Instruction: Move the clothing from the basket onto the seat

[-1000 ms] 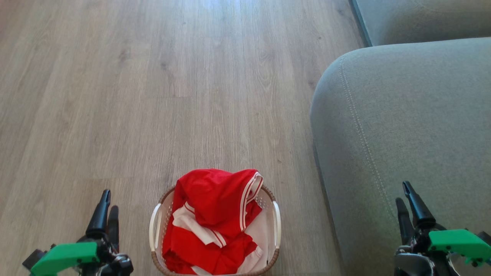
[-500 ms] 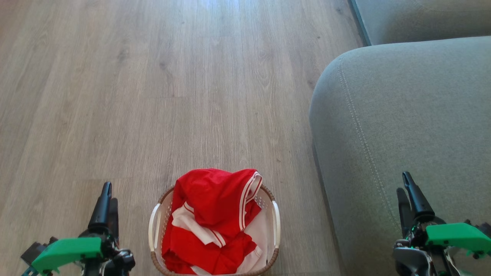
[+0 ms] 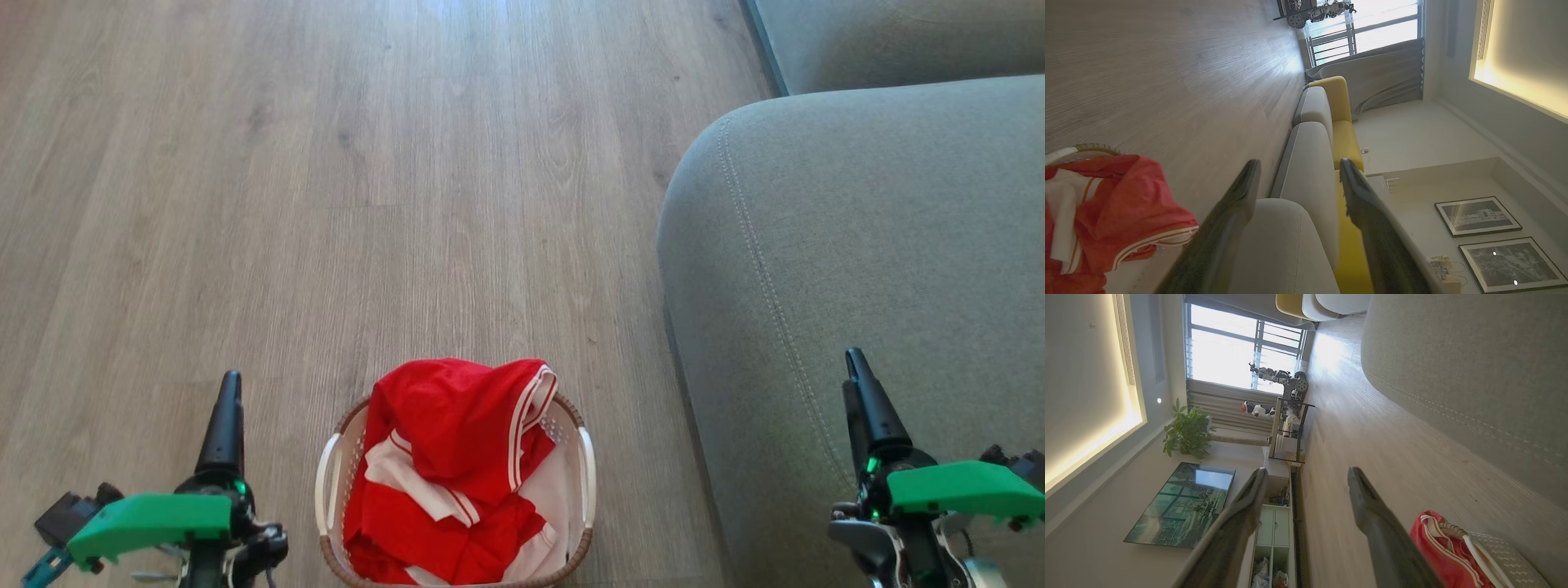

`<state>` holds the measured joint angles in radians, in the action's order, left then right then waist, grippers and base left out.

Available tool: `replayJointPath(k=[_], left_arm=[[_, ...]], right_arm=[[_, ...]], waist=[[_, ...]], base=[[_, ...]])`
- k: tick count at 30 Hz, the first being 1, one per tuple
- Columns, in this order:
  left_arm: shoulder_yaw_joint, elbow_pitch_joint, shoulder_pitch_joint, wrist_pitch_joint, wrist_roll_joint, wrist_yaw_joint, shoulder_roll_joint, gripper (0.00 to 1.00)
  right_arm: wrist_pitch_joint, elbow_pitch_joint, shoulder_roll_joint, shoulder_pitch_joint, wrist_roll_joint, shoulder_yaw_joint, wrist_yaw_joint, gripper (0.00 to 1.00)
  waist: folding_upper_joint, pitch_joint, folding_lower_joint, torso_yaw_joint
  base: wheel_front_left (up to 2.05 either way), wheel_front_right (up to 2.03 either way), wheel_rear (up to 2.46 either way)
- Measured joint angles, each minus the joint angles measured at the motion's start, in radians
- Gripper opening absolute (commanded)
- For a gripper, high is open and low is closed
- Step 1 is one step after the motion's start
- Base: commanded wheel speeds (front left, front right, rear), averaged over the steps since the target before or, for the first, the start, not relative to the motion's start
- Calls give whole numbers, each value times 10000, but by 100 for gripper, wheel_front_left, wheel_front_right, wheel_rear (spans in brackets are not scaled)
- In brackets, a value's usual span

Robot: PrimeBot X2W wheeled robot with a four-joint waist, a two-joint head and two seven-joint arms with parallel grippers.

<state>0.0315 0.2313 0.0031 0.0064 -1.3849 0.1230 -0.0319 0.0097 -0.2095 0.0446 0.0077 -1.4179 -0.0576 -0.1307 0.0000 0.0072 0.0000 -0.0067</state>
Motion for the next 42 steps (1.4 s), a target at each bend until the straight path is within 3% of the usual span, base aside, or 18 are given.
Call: replayJointPath(k=[25, 42], left_arm=[[-489, -416, -90, -694, 4861, -192, -4, 100], [-522, -353, -224, -1150, 6888, -240, -6, 100]], right_arm=[[-721, 548, 293, 3, 3990, 357, 0, 100], [-1174, 775, 552, 2, 6048, 667, 0, 100]], waist=[[0, 44, 0, -84], [0, 91, 0, -128]], base=[[0, 0, 0], [0, 0, 0]])
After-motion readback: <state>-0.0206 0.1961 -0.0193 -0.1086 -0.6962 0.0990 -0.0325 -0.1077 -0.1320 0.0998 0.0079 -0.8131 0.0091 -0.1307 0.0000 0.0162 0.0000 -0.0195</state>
